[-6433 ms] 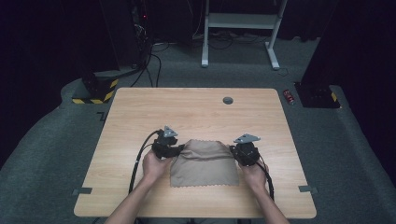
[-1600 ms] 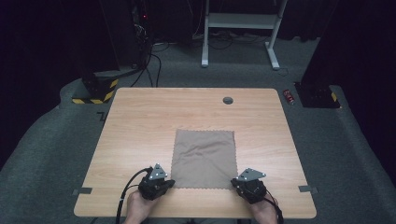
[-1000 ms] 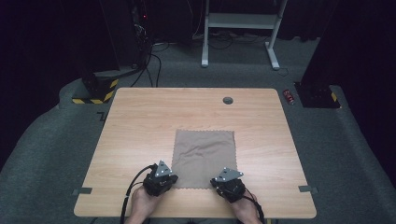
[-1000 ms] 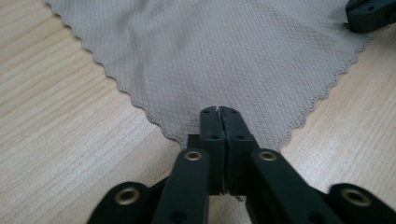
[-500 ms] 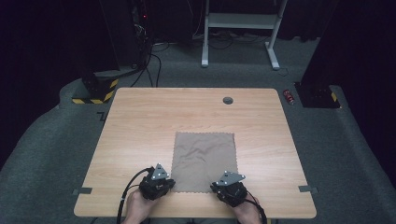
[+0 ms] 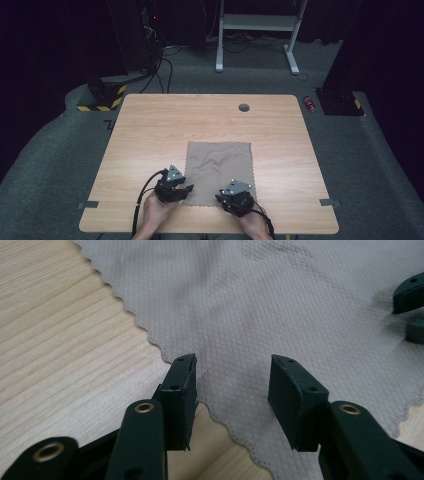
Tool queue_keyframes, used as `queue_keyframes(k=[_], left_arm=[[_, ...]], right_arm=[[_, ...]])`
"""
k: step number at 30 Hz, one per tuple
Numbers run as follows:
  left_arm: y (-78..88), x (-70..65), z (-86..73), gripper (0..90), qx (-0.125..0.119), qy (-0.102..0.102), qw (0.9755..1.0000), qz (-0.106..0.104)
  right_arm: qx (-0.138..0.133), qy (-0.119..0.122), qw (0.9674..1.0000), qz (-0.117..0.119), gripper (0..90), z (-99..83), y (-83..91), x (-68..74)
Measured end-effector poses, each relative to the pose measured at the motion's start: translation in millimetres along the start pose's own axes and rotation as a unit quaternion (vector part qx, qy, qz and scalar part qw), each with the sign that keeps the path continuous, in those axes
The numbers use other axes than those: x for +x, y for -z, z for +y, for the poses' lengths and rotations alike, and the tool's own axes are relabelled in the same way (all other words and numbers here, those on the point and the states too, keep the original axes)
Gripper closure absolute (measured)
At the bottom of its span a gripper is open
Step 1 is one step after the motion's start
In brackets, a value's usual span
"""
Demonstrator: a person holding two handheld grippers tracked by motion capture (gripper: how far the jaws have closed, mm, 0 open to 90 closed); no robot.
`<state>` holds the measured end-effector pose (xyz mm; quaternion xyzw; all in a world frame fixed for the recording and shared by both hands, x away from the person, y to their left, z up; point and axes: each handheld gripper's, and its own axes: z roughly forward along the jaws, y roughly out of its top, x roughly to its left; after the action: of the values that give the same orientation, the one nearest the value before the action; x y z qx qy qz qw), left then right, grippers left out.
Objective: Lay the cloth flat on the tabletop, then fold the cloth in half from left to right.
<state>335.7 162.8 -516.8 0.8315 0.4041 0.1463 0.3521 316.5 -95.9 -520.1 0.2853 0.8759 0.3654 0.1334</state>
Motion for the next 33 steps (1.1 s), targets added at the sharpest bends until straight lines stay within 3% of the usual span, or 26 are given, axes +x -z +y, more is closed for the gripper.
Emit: queue_keyframes(k=[5,8,14,18,21,25,33], left_arm=[[7.0,1.3,-7.3,51.5,0.001,-0.008,0.9999,0.015],[8.9,6.8,-8.4,48.9,0.002,0.014,0.9998,0.01],[6.4,17.4,-4.6,44.6,0.004,0.03,0.9995,0.007],[3.9,22.2,0.0,43.4,0.005,0.04,0.9992,0.005],[2.6,26.6,6.2,43.5,0.009,0.034,0.9993,0.014],[1.8,32.5,15.2,44.1,0.0,0.043,0.9989,0.015],[0.5,49.0,39.2,44.2,0.0,0.042,0.9985,0.034]], right_arm=[[0.01,0.005,0.9999,0.007,65.1,-0.6,3.1,1.4],[0.01,-0.01,0.9998,0.016,62.9,0.5,2.6,0.2],[0.005,-0.012,0.9997,0.022,61.0,2.7,0.8,2.1],[-0.002,-0.029,0.9991,0.032,61.6,3.0,-1.3,0.1],[-0.004,-0.025,0.9991,0.034,62.5,5.0,-2.8,3.1],[-0.005,-0.016,0.9993,0.032,63.9,8.4,-4.4,7.5],[-0.02,-0.012,0.9992,0.034,68.9,15.0,-8.5,14.2]])
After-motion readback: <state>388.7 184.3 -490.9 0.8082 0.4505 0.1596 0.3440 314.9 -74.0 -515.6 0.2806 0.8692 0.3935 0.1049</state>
